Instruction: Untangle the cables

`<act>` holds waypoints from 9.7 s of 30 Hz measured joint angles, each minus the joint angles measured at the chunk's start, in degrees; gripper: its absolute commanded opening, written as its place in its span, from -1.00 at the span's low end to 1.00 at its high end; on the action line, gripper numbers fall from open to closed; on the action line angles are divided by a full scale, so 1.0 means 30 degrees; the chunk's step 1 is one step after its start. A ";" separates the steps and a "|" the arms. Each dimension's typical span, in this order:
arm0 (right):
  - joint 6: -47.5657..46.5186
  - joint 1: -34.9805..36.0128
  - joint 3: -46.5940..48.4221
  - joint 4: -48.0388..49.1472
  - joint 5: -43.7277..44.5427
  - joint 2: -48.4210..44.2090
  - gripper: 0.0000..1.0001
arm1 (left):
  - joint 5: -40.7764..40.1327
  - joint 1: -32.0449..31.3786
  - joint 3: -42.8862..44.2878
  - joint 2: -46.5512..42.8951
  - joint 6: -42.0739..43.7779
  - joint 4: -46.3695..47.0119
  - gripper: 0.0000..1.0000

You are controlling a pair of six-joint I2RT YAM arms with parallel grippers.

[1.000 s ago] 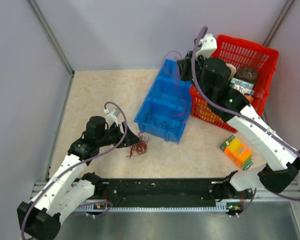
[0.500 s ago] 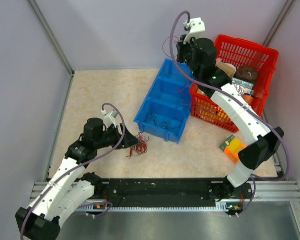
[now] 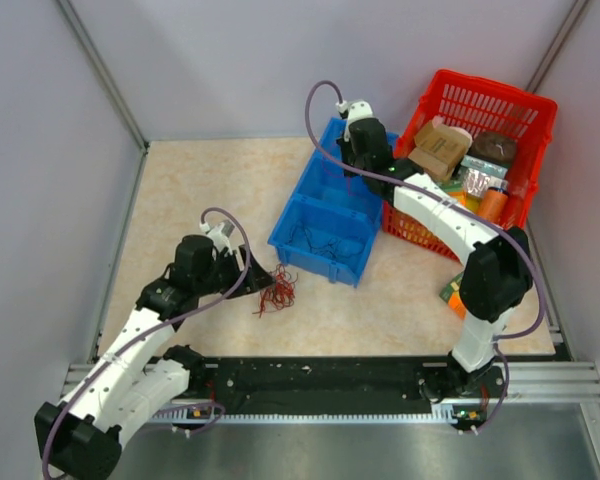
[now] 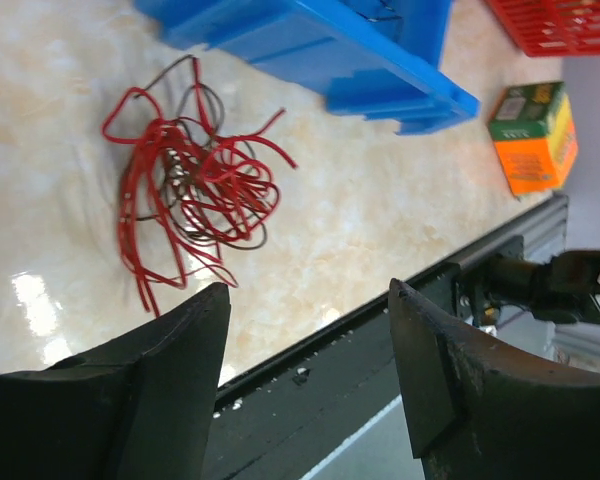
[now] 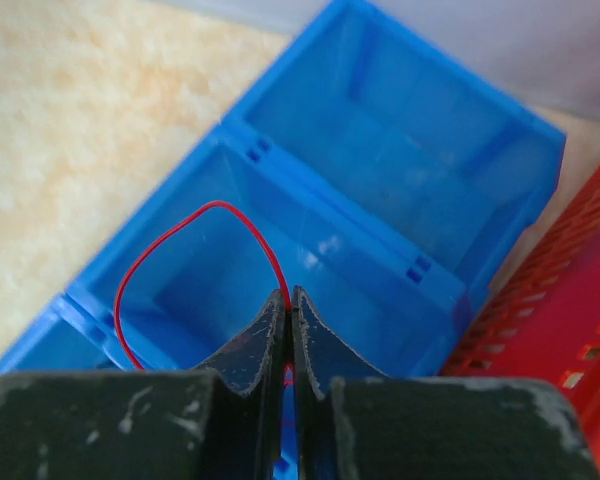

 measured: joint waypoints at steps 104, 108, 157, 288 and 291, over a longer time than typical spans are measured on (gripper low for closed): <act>0.8517 1.0382 -0.9989 0.5829 -0.5289 -0.8378 0.20 | -0.1530 0.0000 0.8743 -0.2958 0.0175 -0.3089 -1.00; 0.9180 1.0134 -0.9974 0.4940 -0.5158 -0.8378 0.06 | -0.1246 0.0000 0.8670 -0.2958 0.0168 -0.3031 -1.00; 1.1111 0.5144 -1.8229 -0.6980 0.7191 -2.1362 -1.00 | -1.9271 0.0000 0.5078 -0.7104 -0.0306 -0.6834 -1.00; 1.9999 0.4925 -0.9311 0.4954 -0.7541 -1.5752 -1.00 | -1.0666 -1.4127 0.0437 0.4532 0.6805 1.4943 -1.00; 1.9300 0.4925 -0.9049 0.4386 -0.7089 -1.5730 -1.00 | -1.0834 -1.4134 0.0423 0.4379 0.6827 1.4280 -1.00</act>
